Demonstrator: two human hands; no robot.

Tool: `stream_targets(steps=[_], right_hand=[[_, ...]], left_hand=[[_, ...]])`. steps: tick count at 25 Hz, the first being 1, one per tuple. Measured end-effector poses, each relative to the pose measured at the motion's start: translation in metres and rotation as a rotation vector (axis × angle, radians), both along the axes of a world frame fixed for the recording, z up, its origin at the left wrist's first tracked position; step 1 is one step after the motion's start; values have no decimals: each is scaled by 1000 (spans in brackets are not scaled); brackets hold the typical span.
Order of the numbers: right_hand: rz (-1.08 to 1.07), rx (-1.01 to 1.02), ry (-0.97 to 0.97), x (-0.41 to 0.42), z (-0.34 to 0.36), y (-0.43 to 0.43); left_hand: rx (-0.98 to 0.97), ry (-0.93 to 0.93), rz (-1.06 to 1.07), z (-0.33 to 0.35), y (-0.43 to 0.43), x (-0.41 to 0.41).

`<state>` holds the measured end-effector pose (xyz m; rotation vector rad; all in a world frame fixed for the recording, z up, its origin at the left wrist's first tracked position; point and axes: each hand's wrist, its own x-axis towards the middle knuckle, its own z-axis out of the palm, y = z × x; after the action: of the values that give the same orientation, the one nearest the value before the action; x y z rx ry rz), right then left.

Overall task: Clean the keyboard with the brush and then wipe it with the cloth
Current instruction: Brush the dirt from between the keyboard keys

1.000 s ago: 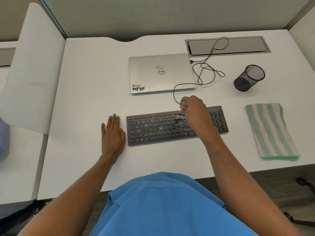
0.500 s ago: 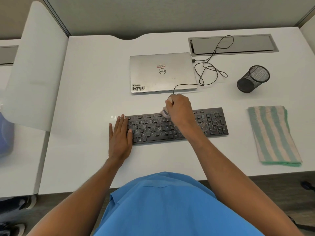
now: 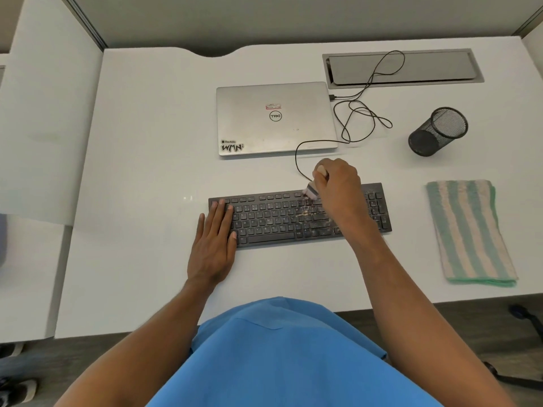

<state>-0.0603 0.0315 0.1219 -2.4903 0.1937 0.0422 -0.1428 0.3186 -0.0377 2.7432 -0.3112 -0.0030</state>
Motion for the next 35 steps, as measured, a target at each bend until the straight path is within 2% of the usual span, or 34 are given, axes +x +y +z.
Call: stream_targets(steps=[4,9,14,18,21,28,31,35], right_hand=[[111,33,-10,10,3,3],[324,-50,82,11,-2,17],[247,-179,42,8,0,4],[264,24,76,5,13,16],[291,89,143,4,10,21],[200,-38,80,14,16,1],[245,-59,49,20,17,12],[361,-66,127,21,6,30]], left_hand=[[32,15,3,1,0,1],[13,36,-12,-1,1,2],[0,38,-4,-2,1,2],[0,36,-2,-1,2,2],[-5,37,-2,-1,1,2],[1,42,-7,0,3,2],[-7,40,-2,0,3,3],[-20,46,8,0,3,2]])
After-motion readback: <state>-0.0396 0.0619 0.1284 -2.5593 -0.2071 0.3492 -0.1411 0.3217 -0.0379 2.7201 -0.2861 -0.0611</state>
